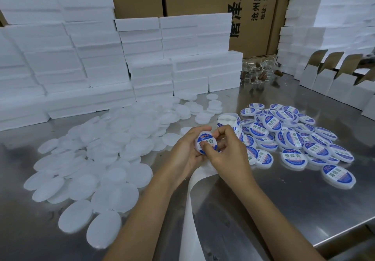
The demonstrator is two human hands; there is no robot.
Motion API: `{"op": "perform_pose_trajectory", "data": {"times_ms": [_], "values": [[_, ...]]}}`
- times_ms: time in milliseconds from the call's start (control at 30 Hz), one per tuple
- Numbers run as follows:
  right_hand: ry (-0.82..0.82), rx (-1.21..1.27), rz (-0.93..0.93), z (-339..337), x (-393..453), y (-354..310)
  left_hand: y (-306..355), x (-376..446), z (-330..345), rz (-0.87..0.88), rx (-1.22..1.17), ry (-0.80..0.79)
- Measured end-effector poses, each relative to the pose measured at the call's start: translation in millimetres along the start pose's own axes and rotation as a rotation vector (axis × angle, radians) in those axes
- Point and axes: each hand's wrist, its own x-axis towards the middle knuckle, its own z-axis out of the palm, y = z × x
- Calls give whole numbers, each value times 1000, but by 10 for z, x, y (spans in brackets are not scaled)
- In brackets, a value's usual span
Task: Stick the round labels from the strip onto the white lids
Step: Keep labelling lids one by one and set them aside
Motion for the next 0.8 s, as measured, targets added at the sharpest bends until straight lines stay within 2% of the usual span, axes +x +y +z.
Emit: {"op": "perform_pose_trajectory", "data": {"times_ms": [200, 333, 500, 667, 800], "values": [[92, -227, -129, -17, -4, 31, 23, 17, -60, -41, -142, -12], [71, -245, -83, -29, -23, 3, 34, 1, -73, -81, -221, -95], [30, -387, -163, -75, -40, -7, 36, 0, -126, -59, -113, -152], [9, -387, -171, -68, -4, 72, 50, -25, -140, -61, -67, -178], [-54, -377, -130, -86, -4, 71, 34, -19, -83, -52, -19, -96]]}}
